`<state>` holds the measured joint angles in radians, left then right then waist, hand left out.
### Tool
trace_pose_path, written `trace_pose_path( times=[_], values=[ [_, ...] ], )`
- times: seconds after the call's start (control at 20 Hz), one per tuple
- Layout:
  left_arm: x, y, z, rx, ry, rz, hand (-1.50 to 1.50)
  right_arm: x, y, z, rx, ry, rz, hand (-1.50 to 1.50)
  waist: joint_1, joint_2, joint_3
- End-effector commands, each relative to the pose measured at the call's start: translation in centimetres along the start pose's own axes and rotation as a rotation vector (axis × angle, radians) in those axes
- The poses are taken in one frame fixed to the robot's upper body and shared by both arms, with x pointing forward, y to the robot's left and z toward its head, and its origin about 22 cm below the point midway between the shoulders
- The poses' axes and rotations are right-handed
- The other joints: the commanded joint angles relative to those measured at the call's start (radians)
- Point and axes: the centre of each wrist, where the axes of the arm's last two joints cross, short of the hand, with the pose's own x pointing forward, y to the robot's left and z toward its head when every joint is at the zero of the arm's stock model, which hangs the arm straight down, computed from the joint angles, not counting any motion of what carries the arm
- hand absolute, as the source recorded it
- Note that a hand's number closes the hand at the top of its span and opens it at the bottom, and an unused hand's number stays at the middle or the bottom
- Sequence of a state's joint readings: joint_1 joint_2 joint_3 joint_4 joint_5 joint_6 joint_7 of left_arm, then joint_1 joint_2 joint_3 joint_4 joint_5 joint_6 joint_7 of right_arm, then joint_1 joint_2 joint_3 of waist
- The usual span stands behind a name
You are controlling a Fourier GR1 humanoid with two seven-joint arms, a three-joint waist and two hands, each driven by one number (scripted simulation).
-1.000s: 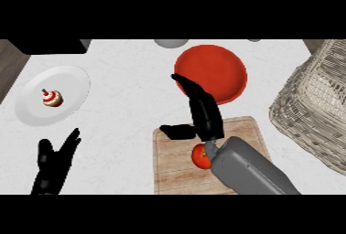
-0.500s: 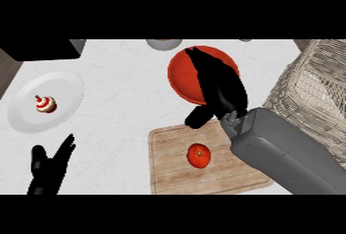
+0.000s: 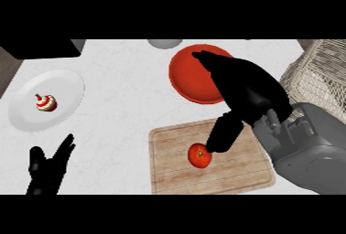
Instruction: Pick the tomato from the cutting board and place it in the basket
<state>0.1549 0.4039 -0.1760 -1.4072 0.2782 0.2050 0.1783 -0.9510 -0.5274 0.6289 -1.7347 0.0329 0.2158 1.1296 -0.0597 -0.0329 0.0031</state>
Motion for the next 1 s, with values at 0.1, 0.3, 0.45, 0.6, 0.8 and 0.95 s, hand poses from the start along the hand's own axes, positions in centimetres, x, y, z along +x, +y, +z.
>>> trace_pose_path(
  times=[0.1, 0.3, 0.45, 0.6, 0.8, 0.95],
  values=[
    [-0.4, 0.1, -0.7, -0.029, 0.06, 0.011, 0.0, 0.1, -1.8, 3.8, 0.1, 0.147, 0.117, -1.5, 0.0, 0.013, -0.007],
    [-0.9, -0.8, 0.0, -0.056, 0.049, 0.008, 0.0, -0.1, -0.5, 5.7, 0.112, 0.145, 0.077, -1.5, 0.026, 0.019, -0.006],
    [-0.9, -1.3, -0.4, -0.059, 0.036, 0.004, 0.0, -0.4, -2.2, 5.7, 0.084, 0.166, 0.037, -1.5, 0.038, 0.024, -0.006],
    [-0.6, -2.9, 0.0, -0.068, 0.048, 0.001, 0.0, -1.1, 0.9, 5.2, 0.095, 0.159, 0.027, -1.5, 0.048, 0.027, -0.004],
    [-0.9, -2.4, 0.1, -0.078, 0.041, 0.002, 0.0, -0.5, 3.4, 5.3, 0.074, 0.151, -0.005, -1.5, 0.053, 0.027, -0.005],
    [0.1, -1.3, -1.2, -0.077, 0.047, 0.007, 0.0, -1.7, 3.8, 5.1, 0.077, 0.153, 0.015, -1.5, 0.045, 0.029, -0.005]
  ],
)
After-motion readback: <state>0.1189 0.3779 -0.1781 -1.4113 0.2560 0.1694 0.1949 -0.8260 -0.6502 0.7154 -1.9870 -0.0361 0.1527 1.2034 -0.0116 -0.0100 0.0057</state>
